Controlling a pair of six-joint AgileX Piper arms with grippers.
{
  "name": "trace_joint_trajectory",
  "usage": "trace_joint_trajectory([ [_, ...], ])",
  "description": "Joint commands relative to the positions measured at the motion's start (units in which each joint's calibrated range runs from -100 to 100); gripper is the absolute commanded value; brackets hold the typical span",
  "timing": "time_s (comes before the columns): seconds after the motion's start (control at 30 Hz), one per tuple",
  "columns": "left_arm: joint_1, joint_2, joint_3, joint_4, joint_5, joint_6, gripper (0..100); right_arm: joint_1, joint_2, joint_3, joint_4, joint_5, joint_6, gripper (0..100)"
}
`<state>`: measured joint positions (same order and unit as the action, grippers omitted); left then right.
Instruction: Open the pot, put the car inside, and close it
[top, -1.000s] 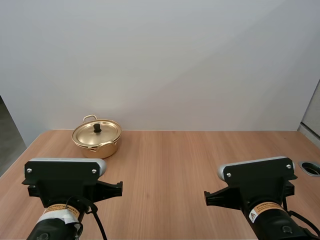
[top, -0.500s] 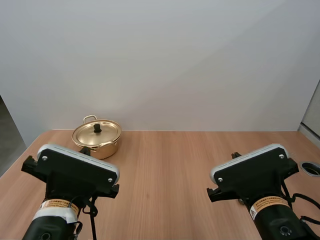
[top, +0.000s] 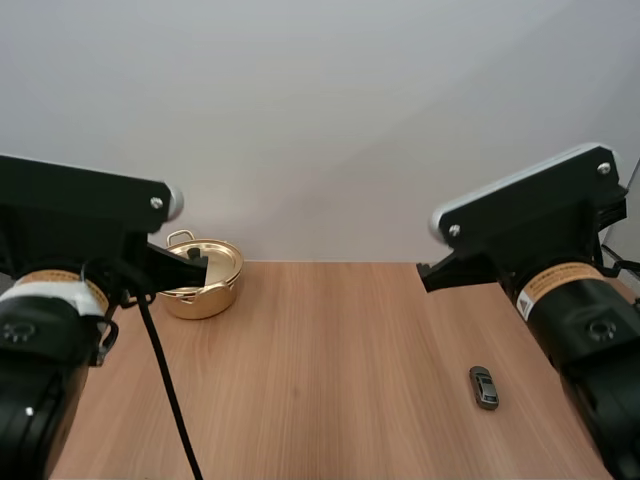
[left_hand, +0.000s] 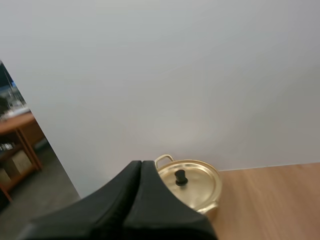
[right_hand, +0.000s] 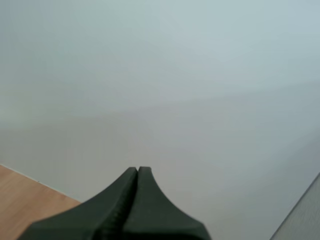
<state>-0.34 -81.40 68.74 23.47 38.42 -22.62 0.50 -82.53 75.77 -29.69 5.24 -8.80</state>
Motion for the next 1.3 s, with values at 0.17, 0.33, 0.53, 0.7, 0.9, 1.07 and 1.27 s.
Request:
trace_joint_trajectory([
  [0.17, -0.02, 44.6, -24.2, -2.1, 28.7, -0.2, 0, 0.0, 53.1, -16.9, 7.1, 63.4, 4.3, 0],
  [0.33, -0.02, 50.5, -24.2, 4.1, 28.5, 0.1, 0, 0.0, 55.8, -16.9, 7.0, 65.7, 6.3, 0],
  [0.53, -0.02, 51.2, -24.2, 10.7, 20.9, -0.3, 3, 0.0, 54.8, -16.9, 5.9, 67.4, 8.0, 0],
  [0.7, -0.02, 55.0, -24.2, 10.7, 19.2, 0.5, 74, 0.0, 55.1, -16.9, 2.6, 68.8, 7.6, 50],
  [0.9, -0.02, 59.5, -24.2, 11.6, 11.1, 3.1, 100, 0.0, 55.1, -16.9, 1.7, 66.5, 6.2, 100],
  [1.07, -0.02, 61.4, -24.2, 11.6, 0.1, -5.4, 100, 0.0, 55.1, -16.9, 0.7, 63.3, 6.2, 100],
  [1.27, -0.02, 65.2, -24.6, 11.6, -7.8, -9.3, 100, 0.0, 54.9, -16.9, 0.7, 63.4, 6.5, 100],
])
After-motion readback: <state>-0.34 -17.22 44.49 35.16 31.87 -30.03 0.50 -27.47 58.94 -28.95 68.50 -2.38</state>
